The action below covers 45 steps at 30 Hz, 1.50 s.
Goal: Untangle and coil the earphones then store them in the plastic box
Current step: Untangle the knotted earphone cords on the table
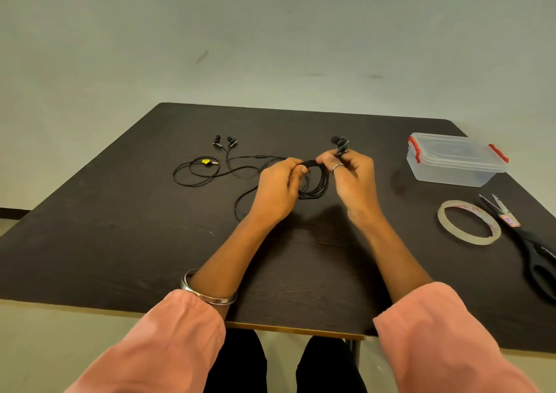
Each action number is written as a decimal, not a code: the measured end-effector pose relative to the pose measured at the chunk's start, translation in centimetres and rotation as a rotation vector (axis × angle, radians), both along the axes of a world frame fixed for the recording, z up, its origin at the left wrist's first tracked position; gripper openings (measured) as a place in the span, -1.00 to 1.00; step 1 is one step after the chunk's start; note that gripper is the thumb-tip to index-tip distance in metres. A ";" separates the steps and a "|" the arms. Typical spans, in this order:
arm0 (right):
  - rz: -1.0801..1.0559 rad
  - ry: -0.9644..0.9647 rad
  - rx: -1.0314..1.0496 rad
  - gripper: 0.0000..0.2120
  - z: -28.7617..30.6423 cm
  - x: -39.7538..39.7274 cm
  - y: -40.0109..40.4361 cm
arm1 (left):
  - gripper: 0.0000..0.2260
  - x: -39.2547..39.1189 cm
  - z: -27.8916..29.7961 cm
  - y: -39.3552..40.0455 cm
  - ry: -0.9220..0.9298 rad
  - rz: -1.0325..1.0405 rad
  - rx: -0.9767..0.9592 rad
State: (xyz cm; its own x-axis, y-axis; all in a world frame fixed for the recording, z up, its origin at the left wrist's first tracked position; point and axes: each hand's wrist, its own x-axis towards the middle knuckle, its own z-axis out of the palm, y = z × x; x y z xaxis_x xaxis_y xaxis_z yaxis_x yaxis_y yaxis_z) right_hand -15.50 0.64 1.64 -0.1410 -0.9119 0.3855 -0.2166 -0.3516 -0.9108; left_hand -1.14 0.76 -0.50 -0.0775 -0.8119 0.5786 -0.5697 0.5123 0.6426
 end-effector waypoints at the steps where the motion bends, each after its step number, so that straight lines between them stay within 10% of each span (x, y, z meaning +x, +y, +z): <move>1: 0.030 -0.098 0.077 -0.85 0.1 -0.1 0.0 | -0.79 0.0 0.1 0.0 0.012 0.003 0.009; 5: 0.208 -0.347 0.173 -0.74 0.8 -1.7 -0.1 | -0.78 0.1 0.2 -0.1 0.174 -0.010 0.153; 11: 0.372 0.196 0.255 -0.67 0.8 -4.2 0.2 | -0.76 -0.1 0.3 0.2 0.197 -0.052 0.216; 15: 0.525 0.044 0.330 -0.59 0.9 -4.1 0.9 | -0.76 -0.2 0.3 0.2 0.168 -0.053 0.205; 21: 0.472 0.036 0.286 -0.48 0.6 -3.8 1.2 | -0.78 -0.9 1.3 1.2 0.176 -0.151 0.285; 33: 0.063 -0.178 0.300 -0.86 -0.5 -10.3 4.1 | -0.76 -7.7 1.8 1.9 0.098 -0.071 0.482; 45: -0.186 0.632 0.224 -0.81 -1.4 -9.9 3.2 | -0.79 -9.1 0.9 0.8 -0.201 0.131 0.463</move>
State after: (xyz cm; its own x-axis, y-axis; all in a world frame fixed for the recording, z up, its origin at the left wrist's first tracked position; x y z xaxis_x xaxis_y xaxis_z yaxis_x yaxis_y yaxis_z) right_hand -25.38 3.83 0.26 -0.1131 -0.9615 0.2504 -0.7678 -0.0754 -0.6363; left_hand -10.28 1.58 0.41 -0.0311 -0.9896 0.1407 -0.7452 0.1168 0.6566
